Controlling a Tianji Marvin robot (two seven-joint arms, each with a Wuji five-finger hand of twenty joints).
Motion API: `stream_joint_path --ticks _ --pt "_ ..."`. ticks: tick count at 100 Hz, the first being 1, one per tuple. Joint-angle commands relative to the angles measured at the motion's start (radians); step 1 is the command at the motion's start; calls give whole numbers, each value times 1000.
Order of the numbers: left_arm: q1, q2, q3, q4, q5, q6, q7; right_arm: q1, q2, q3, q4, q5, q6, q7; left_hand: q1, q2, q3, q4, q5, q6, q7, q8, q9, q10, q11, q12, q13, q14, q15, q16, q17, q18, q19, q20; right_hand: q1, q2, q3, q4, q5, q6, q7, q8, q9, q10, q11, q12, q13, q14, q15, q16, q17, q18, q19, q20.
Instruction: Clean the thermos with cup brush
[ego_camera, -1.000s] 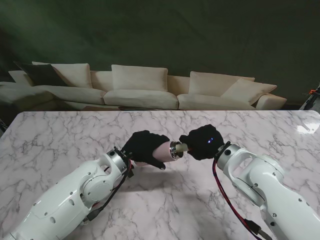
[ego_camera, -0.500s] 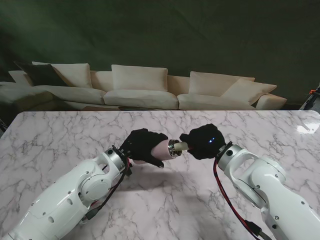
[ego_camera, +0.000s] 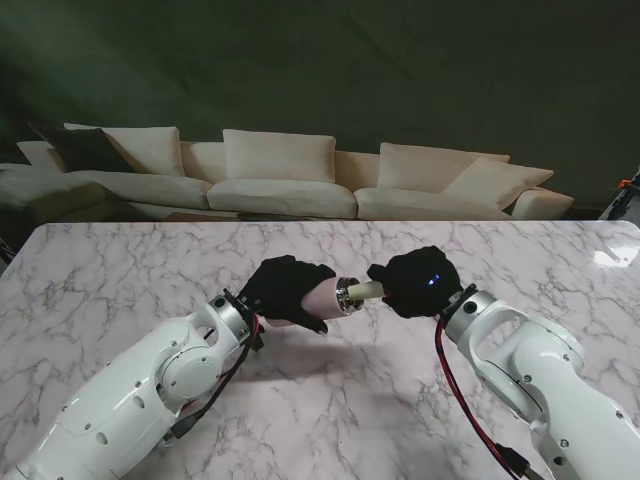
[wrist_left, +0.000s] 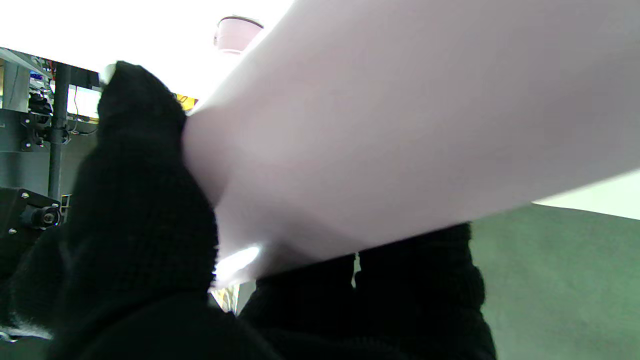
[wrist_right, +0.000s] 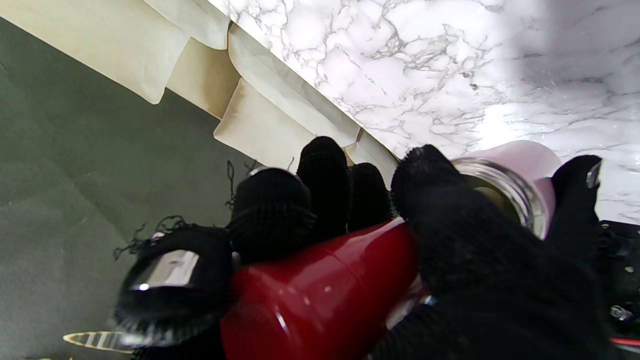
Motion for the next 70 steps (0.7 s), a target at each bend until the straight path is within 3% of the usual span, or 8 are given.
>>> stream_joint_path --ticks 1,28,70 --pt "-3 -1 11 0 -2 1 -11 10 0 -3 -7 5 10 -2 330 422 502 58 114 -191 131 21 32 -99 53 28 68 -111 169 64 17 -74 47 26 132 112 124 21 47 -33 25 1 36 27 24 4 58 19 27 -1 33 -69 115 -11" --pt "-18 -4 36 2 -12 3 -16 70 5 -69 41 22 -3 42 330 422 500 59 113 -191 131 21 32 -100 54 27 68 -113 168 63 18 -75 47 26 132 117 121 20 45 -35 23 2 33 23 23 3 58 16 25 -2 33 -69 115 -11" --pt "-7 -2 13 3 -2 -1 -8 -4 -3 16 -39 31 5 16 330 423 500 60 114 -192 131 20 31 -101 55 27 66 -111 169 63 17 -73 48 27 138 116 118 21 47 -29 22 3 32 30 24 3 58 20 24 -2 33 -69 115 -12"
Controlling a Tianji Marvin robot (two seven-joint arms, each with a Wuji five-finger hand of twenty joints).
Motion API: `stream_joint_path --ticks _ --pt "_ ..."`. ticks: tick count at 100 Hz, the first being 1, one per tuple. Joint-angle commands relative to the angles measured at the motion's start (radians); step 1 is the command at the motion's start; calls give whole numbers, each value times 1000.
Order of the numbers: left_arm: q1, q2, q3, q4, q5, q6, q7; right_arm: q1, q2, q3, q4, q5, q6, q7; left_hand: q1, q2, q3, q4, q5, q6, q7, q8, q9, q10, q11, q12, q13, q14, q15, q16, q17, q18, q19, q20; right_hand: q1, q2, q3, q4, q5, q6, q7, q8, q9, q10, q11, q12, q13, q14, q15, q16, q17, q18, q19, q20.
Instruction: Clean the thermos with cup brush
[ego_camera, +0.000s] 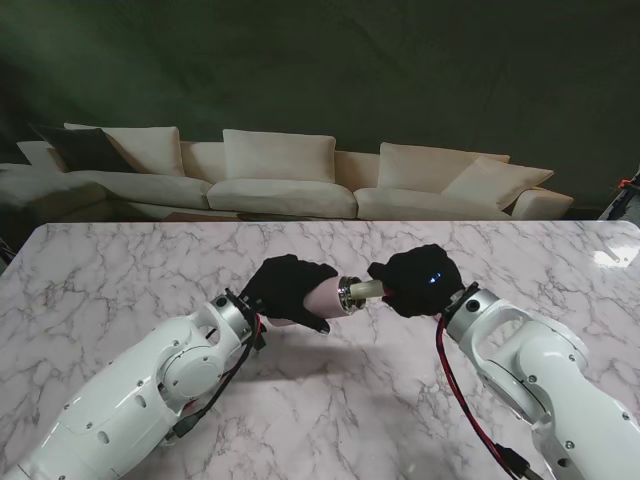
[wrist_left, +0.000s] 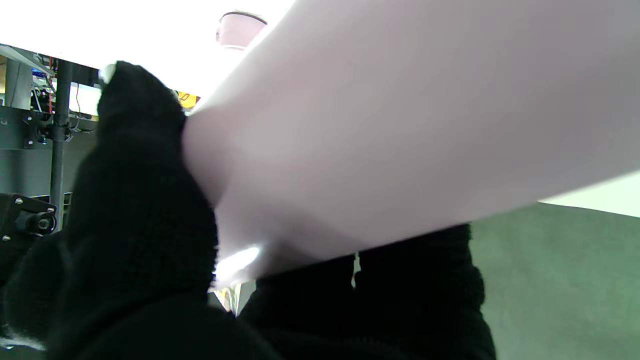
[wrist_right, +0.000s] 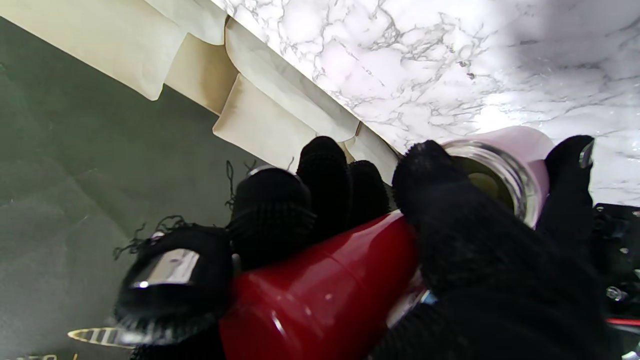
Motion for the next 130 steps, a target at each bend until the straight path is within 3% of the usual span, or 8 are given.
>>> stream_joint_path --ticks 1,30,59,84,95,108,130 --pt "0 0 5 2 2 -3 -13 5 -1 2 -13 8 10 -1 330 423 500 60 113 -192 131 20 31 -100 54 26 66 -111 169 63 16 -73 48 27 137 136 118 20 24 -41 23 3 33 29 24 3 58 20 24 -2 33 -69 115 2" --pt "-12 -4 27 4 -9 2 -13 70 4 -69 44 25 6 46 329 422 500 61 115 -192 133 21 33 -103 56 27 68 -111 170 63 17 -75 48 27 135 136 116 21 24 -47 21 4 33 25 24 3 58 18 21 -3 31 -68 114 1" --pt "-5 2 5 8 9 -5 -16 22 1 -10 -9 28 0 39 329 424 498 61 112 -193 132 21 31 -104 56 27 66 -112 169 63 15 -75 47 27 127 134 109 19 31 -66 22 2 55 18 34 9 61 8 40 5 37 -72 117 3" --pt "-4 3 4 9 13 -8 -17 10 1 0 -17 29 4 68 330 423 498 61 113 -192 133 22 30 -104 56 27 64 -111 169 63 14 -74 47 28 130 138 109 17 60 -91 72 51 93 -28 152 143 65 -113 207 60 54 -138 204 46" --pt "-4 4 5 10 14 -8 -19 7 1 3 -11 33 11 72 330 424 498 61 112 -192 134 22 31 -105 57 27 64 -112 169 63 14 -74 46 28 136 140 121 18 82 -111 99 123 105 -37 189 201 65 -160 284 88 54 -108 215 51" --pt "-1 5 -2 12 22 -11 -15 -17 -4 20 -7 37 33 12 330 425 497 61 111 -192 134 22 29 -105 56 27 63 -112 168 62 12 -75 45 27 134 133 144 17 94 -107 123 182 126 -39 202 225 65 -175 325 105 55 -95 234 59" --pt "5 7 -15 13 22 -13 -20 -89 -9 84 -38 30 32 -63 330 424 496 61 113 -193 137 23 31 -104 59 27 68 -112 172 63 18 -77 48 29 131 124 168 11 103 -103 138 198 144 -37 196 222 64 -165 346 116 56 -75 247 69"
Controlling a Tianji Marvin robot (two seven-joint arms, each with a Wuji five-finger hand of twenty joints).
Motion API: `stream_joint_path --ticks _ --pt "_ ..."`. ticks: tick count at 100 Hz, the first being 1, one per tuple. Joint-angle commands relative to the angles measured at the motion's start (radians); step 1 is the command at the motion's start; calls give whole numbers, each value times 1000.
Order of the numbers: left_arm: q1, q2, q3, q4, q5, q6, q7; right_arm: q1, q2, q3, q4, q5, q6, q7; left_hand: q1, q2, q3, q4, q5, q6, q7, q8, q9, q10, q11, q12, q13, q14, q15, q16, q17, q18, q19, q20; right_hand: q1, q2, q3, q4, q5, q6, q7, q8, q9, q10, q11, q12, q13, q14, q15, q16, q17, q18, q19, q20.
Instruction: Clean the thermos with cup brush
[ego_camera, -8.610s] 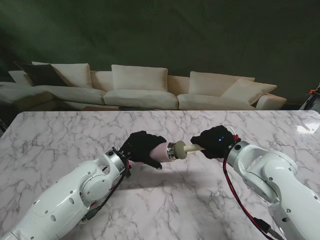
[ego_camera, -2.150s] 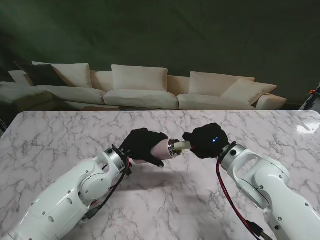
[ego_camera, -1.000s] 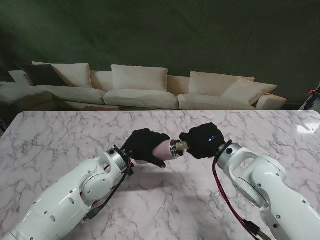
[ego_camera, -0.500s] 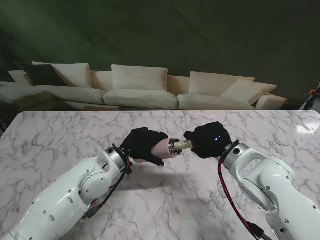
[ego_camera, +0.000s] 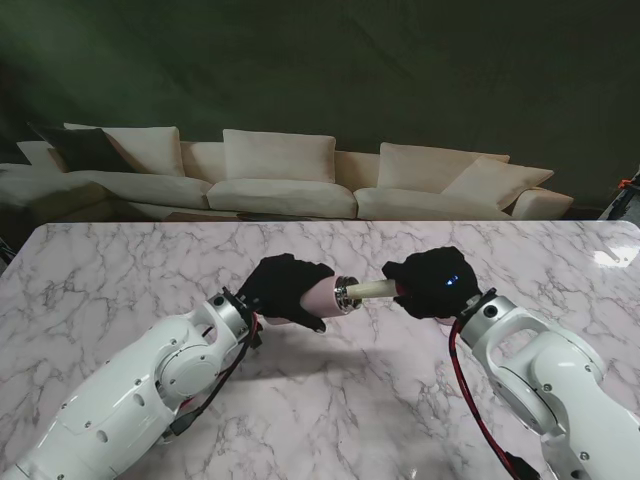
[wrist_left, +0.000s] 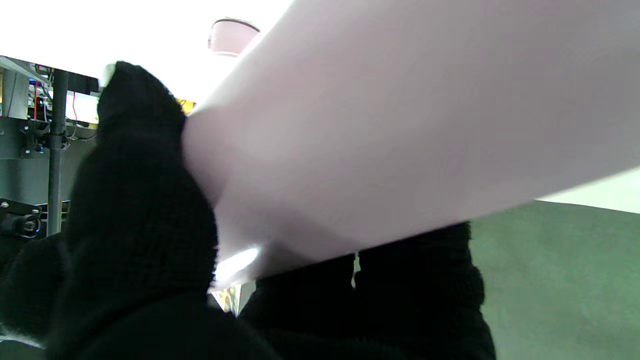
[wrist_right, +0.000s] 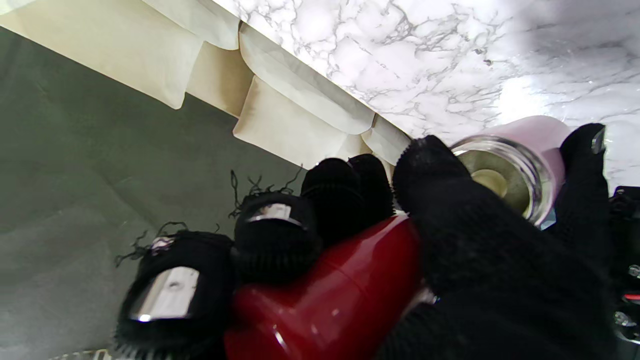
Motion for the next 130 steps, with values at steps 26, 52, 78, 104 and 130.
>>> stream_joint_path --ticks 26,52,78,104,130 --pt "9 5 -11 1 3 -4 -24 -119 -7 126 -69 10 -17 -87 330 424 497 61 112 -195 139 24 29 -107 59 28 68 -114 174 63 19 -78 50 21 128 162 155 9 59 -107 71 49 71 -2 63 9 53 -121 195 70 42 -53 193 23" --pt "-1 5 -1 8 4 -6 -22 -240 -16 263 -136 4 -57 -156 331 424 496 61 115 -198 143 26 30 -109 60 29 71 -117 174 63 23 -80 52 20 127 165 149 10 56 -117 65 50 65 -3 50 2 54 -109 176 64 40 -51 181 20" --pt "-7 4 5 10 5 -8 -17 -345 -28 358 -185 -5 -38 -217 331 424 495 59 114 -199 146 27 29 -108 61 30 70 -116 174 63 23 -80 52 19 129 165 143 11 53 -114 52 41 58 3 33 -8 52 -88 158 57 36 -39 165 14" --pt "-11 3 3 9 8 -8 -8 -429 -42 418 -175 -8 45 -288 332 427 493 60 111 -198 145 26 28 -108 60 30 68 -116 173 63 20 -81 50 18 144 190 94 20 15 -111 5 -10 18 8 0 -26 52 -36 70 19 21 33 90 -21" --pt "-11 2 2 3 0 -4 -16 -406 -39 359 -28 0 160 -288 335 431 486 58 105 -197 139 24 23 -108 56 29 62 -117 169 63 15 -82 45 16 149 201 73 25 9 -118 -5 -24 -17 33 -72 -86 48 35 -66 -36 -32 109 2 -55"
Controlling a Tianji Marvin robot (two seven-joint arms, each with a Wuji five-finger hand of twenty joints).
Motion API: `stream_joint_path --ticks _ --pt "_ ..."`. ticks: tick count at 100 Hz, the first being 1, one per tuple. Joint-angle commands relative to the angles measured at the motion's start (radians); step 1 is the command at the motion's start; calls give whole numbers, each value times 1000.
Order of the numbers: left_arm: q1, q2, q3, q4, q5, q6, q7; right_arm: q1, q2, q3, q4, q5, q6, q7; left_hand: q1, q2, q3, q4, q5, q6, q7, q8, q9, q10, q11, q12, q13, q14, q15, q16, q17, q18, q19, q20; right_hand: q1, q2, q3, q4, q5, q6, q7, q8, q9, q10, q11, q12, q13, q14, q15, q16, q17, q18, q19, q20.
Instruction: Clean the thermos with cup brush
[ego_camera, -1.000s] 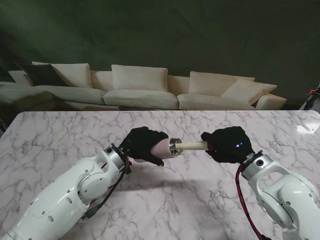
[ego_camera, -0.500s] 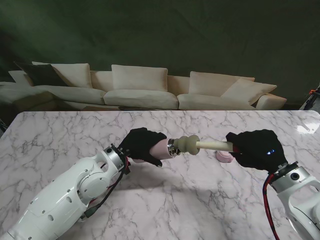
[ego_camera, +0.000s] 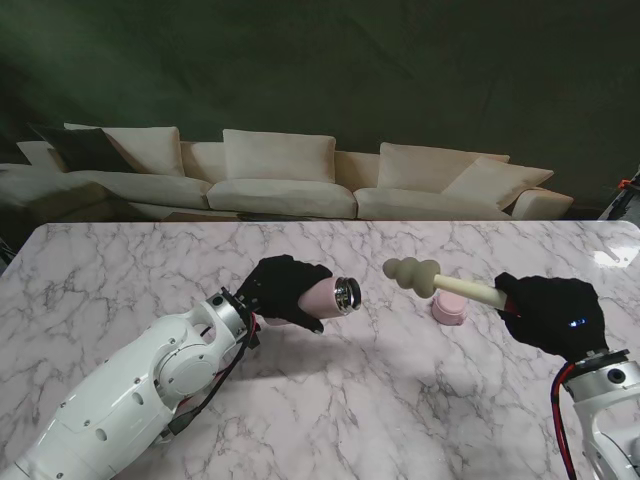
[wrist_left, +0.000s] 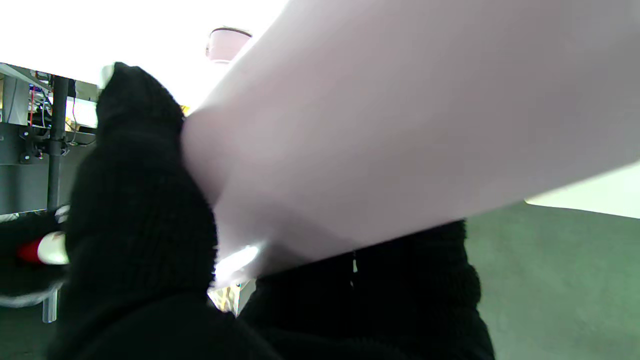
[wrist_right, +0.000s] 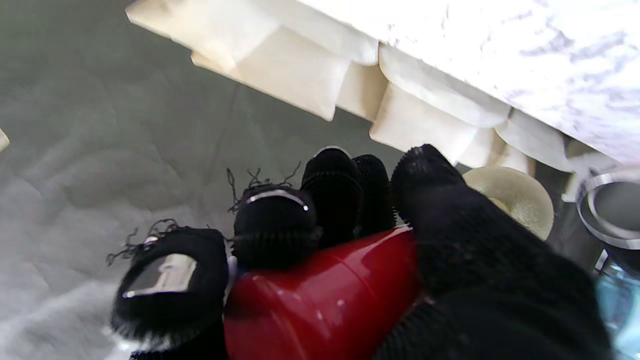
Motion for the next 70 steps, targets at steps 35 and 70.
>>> stream_joint_path --ticks 35,70 --pt "-10 -3 7 -4 1 -2 -6 158 22 -230 280 -8 135 86 340 426 484 67 106 -195 138 24 22 -101 57 29 71 -77 171 66 11 -47 47 17 154 180 53 28 -13 -124 -5 -9 -61 34 -53 -67 45 46 -93 -44 -70 44 -9 -4" --pt "2 -1 -6 -10 3 -2 -8 244 31 -372 397 -11 263 155 340 427 482 68 107 -195 137 24 23 -100 57 30 72 -78 171 66 12 -49 46 17 160 195 34 32 -36 -124 -8 -17 -110 48 -87 -117 28 74 -209 -71 -147 54 -52 11"
